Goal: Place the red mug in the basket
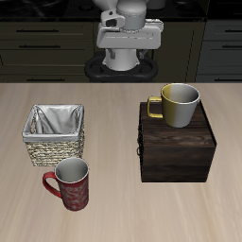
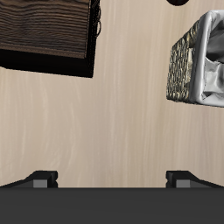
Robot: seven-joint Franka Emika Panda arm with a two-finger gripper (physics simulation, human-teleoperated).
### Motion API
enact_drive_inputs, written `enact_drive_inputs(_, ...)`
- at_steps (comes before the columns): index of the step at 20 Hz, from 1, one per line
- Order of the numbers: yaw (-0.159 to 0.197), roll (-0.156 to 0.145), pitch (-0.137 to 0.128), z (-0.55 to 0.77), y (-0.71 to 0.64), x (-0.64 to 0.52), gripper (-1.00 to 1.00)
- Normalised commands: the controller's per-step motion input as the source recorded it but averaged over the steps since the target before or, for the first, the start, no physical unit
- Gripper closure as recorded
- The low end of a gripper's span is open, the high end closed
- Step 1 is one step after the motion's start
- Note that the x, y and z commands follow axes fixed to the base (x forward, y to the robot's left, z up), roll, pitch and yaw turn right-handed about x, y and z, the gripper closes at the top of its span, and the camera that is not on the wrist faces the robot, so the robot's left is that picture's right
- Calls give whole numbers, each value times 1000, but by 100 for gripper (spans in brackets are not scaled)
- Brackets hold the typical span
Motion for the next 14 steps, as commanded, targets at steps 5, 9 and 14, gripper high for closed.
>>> enact_drive_inputs(5, 32, 6, 43, -66, -294, 271, -100)
enact_drive_inputs(9, -8, -15, 40, -38, -267, 180, -100)
enact_drive_inputs(14, -30, -24, 58, 0, -636, 421, -100)
